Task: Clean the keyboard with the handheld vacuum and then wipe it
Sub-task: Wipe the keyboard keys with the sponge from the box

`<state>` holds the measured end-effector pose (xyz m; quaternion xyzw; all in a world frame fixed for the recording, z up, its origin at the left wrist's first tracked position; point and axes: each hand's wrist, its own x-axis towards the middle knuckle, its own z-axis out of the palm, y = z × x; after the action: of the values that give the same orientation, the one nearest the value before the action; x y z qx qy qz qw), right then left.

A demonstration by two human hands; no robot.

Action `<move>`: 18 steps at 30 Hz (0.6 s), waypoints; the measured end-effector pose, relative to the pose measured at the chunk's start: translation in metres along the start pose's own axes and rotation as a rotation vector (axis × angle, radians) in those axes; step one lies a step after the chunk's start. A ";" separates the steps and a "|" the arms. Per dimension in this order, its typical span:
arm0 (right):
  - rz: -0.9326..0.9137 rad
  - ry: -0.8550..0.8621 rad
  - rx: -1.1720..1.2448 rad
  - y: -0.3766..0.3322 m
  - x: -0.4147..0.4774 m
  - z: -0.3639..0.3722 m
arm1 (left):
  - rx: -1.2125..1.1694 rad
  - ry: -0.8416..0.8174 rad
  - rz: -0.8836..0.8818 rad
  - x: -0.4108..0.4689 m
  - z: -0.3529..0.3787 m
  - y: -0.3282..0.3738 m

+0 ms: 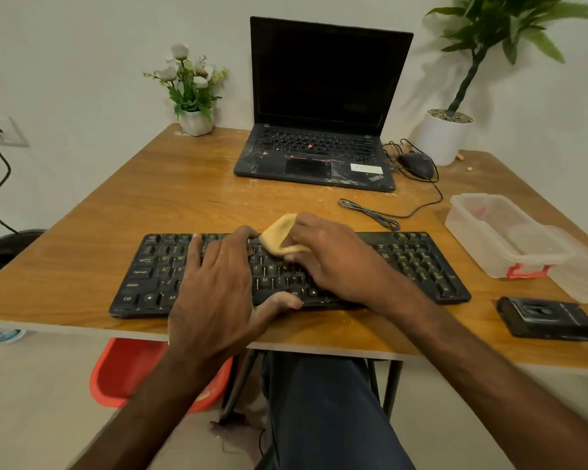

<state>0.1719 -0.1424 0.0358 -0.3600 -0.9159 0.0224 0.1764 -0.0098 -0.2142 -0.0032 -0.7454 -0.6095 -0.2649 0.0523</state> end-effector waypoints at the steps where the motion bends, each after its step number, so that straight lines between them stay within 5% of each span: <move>1: -0.058 -0.022 0.040 -0.004 -0.003 0.000 | 0.001 0.006 0.008 0.000 0.000 0.000; 4: -0.048 0.010 -0.047 0.004 -0.003 0.001 | 0.015 0.002 0.011 0.000 0.000 0.001; 9: 0.285 0.112 -0.141 0.034 0.010 -0.005 | 0.027 -0.021 -0.025 0.000 -0.001 0.001; 15: 0.063 0.043 0.066 -0.018 0.009 0.004 | 0.039 -0.012 -0.010 -0.001 0.000 0.000; 18: 0.132 0.036 0.000 -0.009 0.007 -0.002 | 0.035 -0.007 -0.025 -0.001 -0.001 0.001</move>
<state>0.1617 -0.1449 0.0410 -0.4197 -0.8868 0.0275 0.1913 -0.0094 -0.2156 -0.0027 -0.7375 -0.6235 -0.2524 0.0600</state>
